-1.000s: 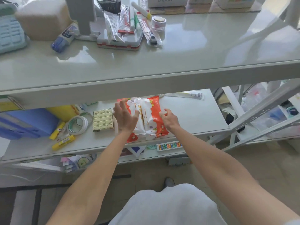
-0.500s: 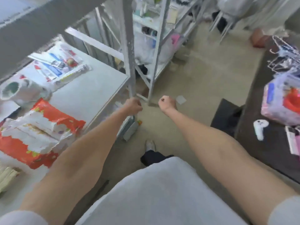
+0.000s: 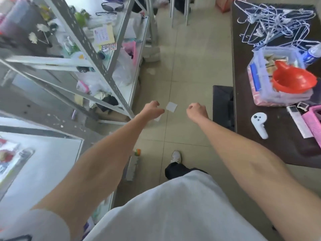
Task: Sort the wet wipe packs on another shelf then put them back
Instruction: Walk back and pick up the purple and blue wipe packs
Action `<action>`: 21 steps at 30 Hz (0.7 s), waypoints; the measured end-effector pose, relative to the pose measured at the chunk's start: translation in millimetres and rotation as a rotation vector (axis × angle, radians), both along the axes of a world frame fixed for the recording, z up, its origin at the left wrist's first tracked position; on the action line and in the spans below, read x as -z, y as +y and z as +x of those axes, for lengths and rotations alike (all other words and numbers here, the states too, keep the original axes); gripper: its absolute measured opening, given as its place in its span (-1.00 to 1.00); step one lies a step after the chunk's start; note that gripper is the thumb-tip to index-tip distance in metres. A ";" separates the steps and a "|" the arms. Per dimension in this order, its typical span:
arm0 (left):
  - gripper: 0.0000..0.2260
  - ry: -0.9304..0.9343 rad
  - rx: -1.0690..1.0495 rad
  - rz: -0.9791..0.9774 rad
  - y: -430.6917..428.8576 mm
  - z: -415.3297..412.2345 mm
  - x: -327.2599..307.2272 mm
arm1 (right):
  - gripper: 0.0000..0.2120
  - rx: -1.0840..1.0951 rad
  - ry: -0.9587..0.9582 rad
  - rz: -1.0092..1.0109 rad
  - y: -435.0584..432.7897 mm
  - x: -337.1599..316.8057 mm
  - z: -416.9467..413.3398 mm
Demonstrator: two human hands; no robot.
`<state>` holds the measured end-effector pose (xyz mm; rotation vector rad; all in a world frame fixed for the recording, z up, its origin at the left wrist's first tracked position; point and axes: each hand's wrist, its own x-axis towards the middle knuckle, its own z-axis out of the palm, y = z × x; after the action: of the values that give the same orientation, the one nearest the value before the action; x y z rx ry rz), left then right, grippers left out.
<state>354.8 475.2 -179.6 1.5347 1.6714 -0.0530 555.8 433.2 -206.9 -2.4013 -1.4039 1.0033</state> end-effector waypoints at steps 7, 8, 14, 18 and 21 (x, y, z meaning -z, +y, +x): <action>-0.47 0.009 -0.008 -0.009 128.9 60.7 -17.6 | -0.71 0.000 0.019 -0.036 119.9 -5.2 54.5; -0.47 0.011 0.000 -0.010 147.8 68.4 -17.8 | -0.71 0.010 0.021 -0.038 137.5 -5.9 61.7; -0.49 0.043 0.030 -0.042 268.0 105.2 1.2 | -0.69 0.020 0.016 -0.031 257.2 -0.1 100.9; -0.52 0.009 0.006 -0.044 362.8 126.5 20.0 | -0.71 0.001 -0.008 -0.019 356.9 3.8 123.5; -0.69 -0.018 0.017 -0.062 428.5 147.2 20.6 | -0.72 0.013 -0.017 -0.011 426.9 -0.1 139.1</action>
<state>502.0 903.7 -200.2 1.4992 1.6280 -0.0982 694.9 860.1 -206.9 -2.4296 -1.3898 0.9916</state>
